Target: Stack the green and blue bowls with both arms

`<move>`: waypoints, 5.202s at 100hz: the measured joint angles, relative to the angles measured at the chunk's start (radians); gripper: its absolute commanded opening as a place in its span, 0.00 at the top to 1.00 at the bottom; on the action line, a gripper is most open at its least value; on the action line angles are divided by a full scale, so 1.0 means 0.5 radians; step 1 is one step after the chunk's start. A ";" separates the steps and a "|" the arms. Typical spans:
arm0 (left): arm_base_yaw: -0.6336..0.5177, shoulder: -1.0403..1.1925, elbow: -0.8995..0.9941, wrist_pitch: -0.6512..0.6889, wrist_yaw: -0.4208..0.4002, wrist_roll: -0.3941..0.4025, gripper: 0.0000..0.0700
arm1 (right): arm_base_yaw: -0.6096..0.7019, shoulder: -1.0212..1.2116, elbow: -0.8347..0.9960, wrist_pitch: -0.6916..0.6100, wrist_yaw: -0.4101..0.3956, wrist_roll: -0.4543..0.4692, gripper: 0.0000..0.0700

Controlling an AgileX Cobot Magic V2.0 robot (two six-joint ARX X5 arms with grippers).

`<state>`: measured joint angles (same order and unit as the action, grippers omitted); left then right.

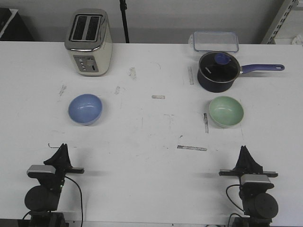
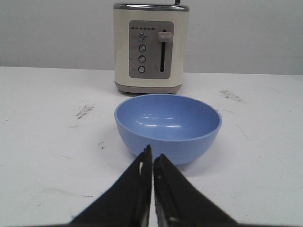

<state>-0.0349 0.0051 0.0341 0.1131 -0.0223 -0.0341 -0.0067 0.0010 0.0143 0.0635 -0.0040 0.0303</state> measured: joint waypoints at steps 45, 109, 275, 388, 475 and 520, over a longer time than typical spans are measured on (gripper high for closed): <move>0.000 0.000 0.000 0.000 0.000 0.000 1.00 | 0.000 0.000 0.000 0.000 0.000 -0.002 0.99; 0.000 0.000 0.000 0.000 0.000 0.000 1.00 | 0.000 0.547 0.841 -0.394 -0.006 -0.159 0.99; 0.000 0.000 0.000 0.000 0.001 0.000 1.00 | -0.335 3.430 2.947 -1.978 -0.256 0.353 0.25; 0.000 0.000 0.000 0.000 0.000 0.000 1.00 | -0.366 3.689 2.947 -1.804 -0.362 0.335 0.99; 0.000 0.000 0.000 0.001 0.000 0.000 1.00 | 0.575 3.414 2.955 -1.698 -0.358 0.419 0.99; 0.000 0.000 0.000 0.000 0.000 0.000 1.00 | 0.935 3.554 2.955 -1.524 -0.352 0.782 0.99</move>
<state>-0.0349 0.0051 0.0341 0.1131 -0.0223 -0.0341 0.4610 1.7779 1.4918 -0.6983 -0.1799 0.4213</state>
